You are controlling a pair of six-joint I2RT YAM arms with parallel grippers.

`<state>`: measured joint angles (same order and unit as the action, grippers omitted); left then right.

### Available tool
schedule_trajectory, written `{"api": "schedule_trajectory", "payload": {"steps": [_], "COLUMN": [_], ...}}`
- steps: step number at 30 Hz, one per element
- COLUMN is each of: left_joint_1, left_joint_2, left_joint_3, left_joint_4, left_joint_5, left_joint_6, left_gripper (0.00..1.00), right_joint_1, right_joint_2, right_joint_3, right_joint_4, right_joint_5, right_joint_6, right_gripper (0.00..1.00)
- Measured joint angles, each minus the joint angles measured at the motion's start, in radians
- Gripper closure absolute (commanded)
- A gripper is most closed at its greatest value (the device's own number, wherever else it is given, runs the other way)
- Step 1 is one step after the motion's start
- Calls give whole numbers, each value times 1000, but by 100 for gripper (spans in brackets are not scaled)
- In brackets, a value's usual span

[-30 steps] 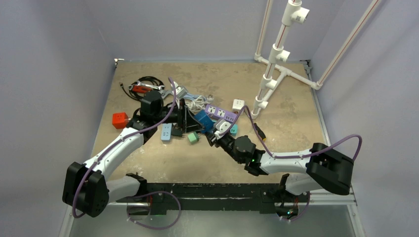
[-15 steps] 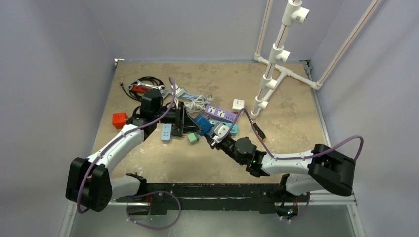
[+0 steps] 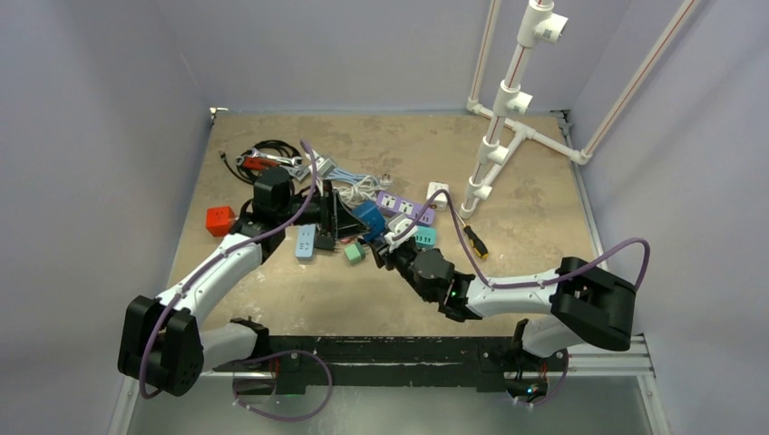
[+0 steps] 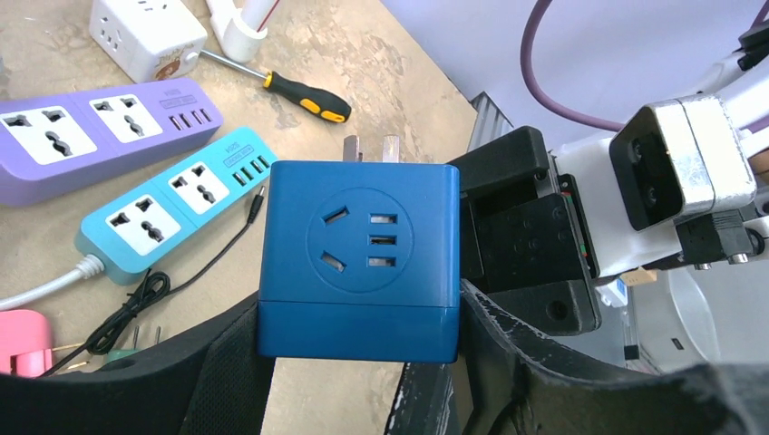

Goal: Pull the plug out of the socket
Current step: Remove the plug from the socket.

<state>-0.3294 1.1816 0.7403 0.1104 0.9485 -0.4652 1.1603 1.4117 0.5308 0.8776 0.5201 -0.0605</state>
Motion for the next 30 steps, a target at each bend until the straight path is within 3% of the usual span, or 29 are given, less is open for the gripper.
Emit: {"api": "schedule_trajectory", "payload": {"steps": [13,24,30], "left_joint_1": [-3,-5,3], "left_joint_2": [-19,-62,-64], "left_joint_3": [-2,-2,-2], "left_joint_4": [13,-80,-75], "left_joint_5": [-42,-14,-3], "left_joint_6": [-27,-33,-33], "left_gripper": [100,100,100], "right_joint_1": [11,12,18], "right_joint_2": [5,-112,-97], "right_joint_3": [15,-99,-85], "right_joint_4": [-16,64,63], "right_joint_5": [65,-105,-82], "right_joint_6": [125,-94,-114], "right_gripper": [100,100,100]}}
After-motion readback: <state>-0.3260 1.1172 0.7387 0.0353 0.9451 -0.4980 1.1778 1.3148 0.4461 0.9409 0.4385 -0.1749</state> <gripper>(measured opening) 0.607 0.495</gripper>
